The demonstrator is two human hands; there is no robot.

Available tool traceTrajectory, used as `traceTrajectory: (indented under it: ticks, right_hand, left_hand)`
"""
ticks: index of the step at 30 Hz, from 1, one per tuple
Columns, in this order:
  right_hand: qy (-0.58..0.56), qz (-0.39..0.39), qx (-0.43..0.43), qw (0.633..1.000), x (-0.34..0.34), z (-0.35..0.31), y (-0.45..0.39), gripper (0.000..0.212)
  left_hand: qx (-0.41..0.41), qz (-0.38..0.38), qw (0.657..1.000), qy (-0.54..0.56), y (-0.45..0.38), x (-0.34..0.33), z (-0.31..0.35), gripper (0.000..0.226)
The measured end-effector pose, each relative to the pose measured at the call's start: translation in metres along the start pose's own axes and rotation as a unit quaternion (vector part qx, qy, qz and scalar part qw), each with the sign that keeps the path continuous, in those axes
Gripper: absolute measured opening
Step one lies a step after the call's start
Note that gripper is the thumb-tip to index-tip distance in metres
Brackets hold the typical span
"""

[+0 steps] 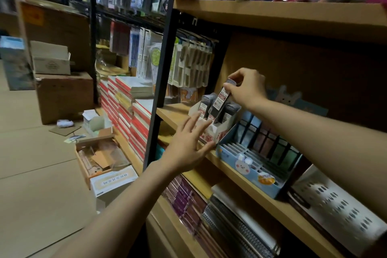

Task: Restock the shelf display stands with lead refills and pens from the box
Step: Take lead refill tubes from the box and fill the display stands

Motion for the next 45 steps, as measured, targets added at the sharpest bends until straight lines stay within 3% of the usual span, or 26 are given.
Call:
traceTrajectory:
  ticks: [6,18,20,23,25,28,31,34,38,41,45]
  right_hand:
    - [0.026,-0.020,0.016,0.999,-0.028,0.011,-0.004,0.018]
    - [0.161,-0.084,0.075,0.980,-0.040,0.010,0.018,0.018]
    - [0.130,-0.072,0.087,0.985,-0.027,0.004,0.022,0.021]
    - [-0.017,-0.021,0.095,0.995,-0.005,-0.005,0.054,0.017]
    - [-0.131,0.003,0.063,0.989,-0.003,-0.004,0.099,0.015]
    - [-0.249,-0.027,-0.005,0.968,-0.023,0.003,0.173,0.013]
    - [-0.332,-0.110,-0.072,0.934,-0.054,0.012,0.239,0.011]
    - [-0.293,-0.229,-0.089,0.924,-0.092,0.025,0.301,0.006]
    - [-0.212,-0.398,-0.121,0.884,-0.140,0.056,0.386,0.023]
    - [-0.115,-0.481,-0.167,0.853,-0.167,0.086,0.444,0.017]
    - [-0.056,-0.517,-0.223,0.825,-0.202,0.113,0.482,0.018]
  left_hand:
    - [-0.041,-0.009,0.991,-0.127,-0.002,-0.010,0.002,0.072]
    - [-0.001,-0.066,0.998,0.006,0.002,-0.023,-0.002,0.075]
    - [0.001,-0.079,0.997,0.022,0.005,-0.022,-0.001,0.075]
    - [-0.015,-0.076,0.997,0.016,0.012,-0.013,0.004,0.072]
    - [-0.015,-0.058,0.998,0.011,0.024,-0.004,0.006,0.066]
    - [0.013,-0.074,0.997,0.029,0.053,-0.004,0.001,0.046]
    - [0.103,-0.172,0.978,0.060,0.106,-0.020,-0.021,0.026]
    - [0.188,-0.260,0.947,0.018,0.179,-0.038,-0.053,0.020]
    - [0.329,-0.324,0.886,-0.031,0.283,-0.068,-0.090,0.024]
    - [0.460,-0.283,0.842,-0.001,0.349,-0.103,-0.106,0.027]
    - [0.646,-0.146,0.740,0.116,0.414,-0.158,-0.108,0.041]
Point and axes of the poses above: each hand's wrist, its own y-axis away from the middle knuckle, its own x-axis out of the back of the hand, z = x × y, the point moved 5 cm from there along -y, towards the middle knuckle, and after that the axes turned 6 degrees about -y, right-handed, at the moved point
